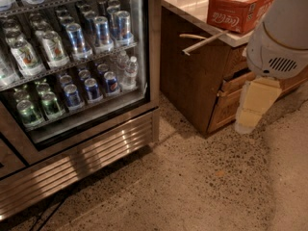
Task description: Open right fridge door
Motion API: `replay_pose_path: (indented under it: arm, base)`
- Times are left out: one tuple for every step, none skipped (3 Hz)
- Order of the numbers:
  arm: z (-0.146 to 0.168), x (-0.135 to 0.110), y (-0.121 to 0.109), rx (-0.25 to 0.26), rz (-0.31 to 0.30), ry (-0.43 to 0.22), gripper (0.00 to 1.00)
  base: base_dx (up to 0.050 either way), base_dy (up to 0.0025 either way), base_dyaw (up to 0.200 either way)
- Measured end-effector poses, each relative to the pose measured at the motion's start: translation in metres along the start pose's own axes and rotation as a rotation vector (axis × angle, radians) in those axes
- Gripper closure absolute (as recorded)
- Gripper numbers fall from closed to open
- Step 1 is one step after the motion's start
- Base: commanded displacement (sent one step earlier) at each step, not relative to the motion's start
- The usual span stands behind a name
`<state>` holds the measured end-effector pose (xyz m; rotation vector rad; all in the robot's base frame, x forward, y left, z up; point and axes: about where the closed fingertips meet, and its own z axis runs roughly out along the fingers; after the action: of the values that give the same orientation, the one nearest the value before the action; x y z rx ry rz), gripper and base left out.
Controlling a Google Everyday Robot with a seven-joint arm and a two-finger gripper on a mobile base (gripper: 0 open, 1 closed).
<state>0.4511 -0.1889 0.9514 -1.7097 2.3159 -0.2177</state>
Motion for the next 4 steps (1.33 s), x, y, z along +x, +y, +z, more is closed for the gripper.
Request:
replay_pose_path:
  arm:
    - [0.005, -0.019, 0.009, -0.01, -0.059, -0.003, 0.0]
    - [0.007, -0.034, 0.015, -0.014, -0.106, -0.012, 0.0]
    - [0.009, -0.048, 0.022, -0.017, -0.158, -0.021, 0.0]
    - [0.009, -0.048, 0.022, -0.017, -0.158, -0.021, 0.0]
  base:
    - [0.0, 0.0, 0.0]
    - [0.0, 0.0, 0.0]
    - [0.0, 0.0, 0.0]
    - [0.02, 0.00186, 0.182]
